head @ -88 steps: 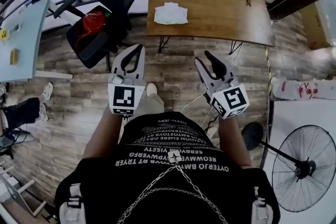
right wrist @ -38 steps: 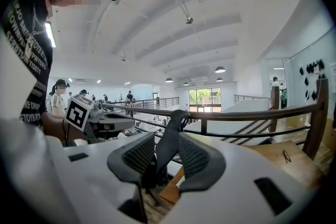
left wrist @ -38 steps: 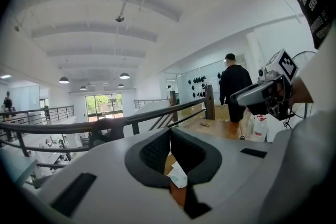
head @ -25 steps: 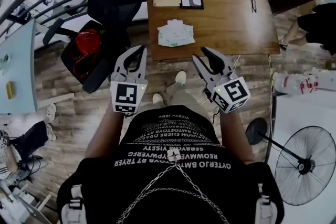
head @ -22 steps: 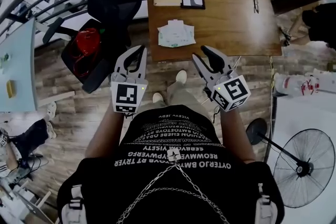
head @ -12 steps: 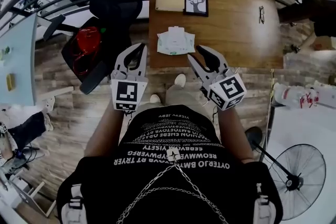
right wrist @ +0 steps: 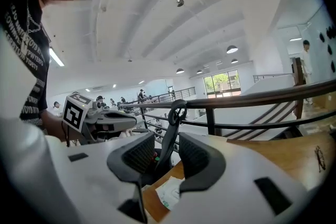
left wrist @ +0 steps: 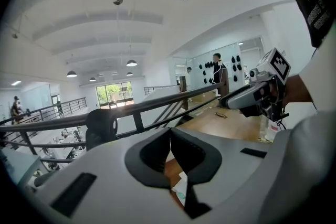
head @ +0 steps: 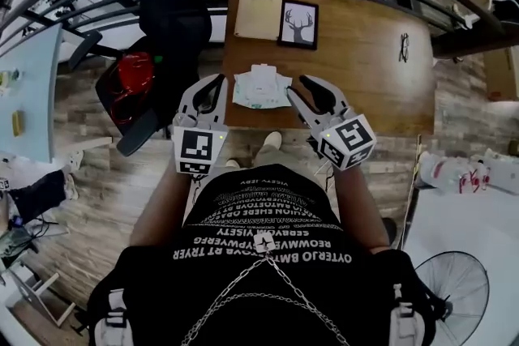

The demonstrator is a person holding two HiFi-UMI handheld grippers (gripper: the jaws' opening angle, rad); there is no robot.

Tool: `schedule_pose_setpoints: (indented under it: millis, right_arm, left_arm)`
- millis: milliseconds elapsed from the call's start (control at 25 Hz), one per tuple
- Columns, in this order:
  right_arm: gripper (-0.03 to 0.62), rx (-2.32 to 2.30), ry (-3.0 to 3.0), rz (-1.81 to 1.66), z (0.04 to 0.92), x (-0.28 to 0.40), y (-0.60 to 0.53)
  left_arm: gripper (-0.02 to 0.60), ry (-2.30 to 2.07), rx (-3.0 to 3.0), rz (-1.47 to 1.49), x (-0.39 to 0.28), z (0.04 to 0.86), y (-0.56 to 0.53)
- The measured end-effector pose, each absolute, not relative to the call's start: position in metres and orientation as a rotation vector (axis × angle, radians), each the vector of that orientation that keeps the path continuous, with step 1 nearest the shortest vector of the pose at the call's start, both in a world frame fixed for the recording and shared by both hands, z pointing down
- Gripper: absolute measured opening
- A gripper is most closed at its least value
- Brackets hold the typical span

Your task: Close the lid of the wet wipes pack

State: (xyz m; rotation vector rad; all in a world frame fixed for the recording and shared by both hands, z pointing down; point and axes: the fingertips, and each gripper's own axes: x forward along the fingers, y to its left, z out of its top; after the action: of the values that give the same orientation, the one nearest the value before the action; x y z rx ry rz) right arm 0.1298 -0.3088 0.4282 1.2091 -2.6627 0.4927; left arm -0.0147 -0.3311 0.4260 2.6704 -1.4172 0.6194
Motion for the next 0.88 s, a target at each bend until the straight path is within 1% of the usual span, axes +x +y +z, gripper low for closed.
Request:
schedule_pose_setpoints:
  millis: [360,640,880]
  right_arm:
    - [0.149,1.040,-2.666,0.551,0.465,0.145,-0.350]
    - [0.150,0.952,-2.632,0.646,0.505,0.158,-0.356]
    - [0.150,0.889,-2.601,0.703,0.539,0.155,-0.353]
  left_arm:
    - [0.028,-1.499,2.532,0.656,-0.003,0.455,-0.352]
    - [0.028,-1.511,2.456,0.619,0.011,0.473,-0.363]
    - [0.028,-1.525,2.406,0.681,0.000,0.500,-0.355]
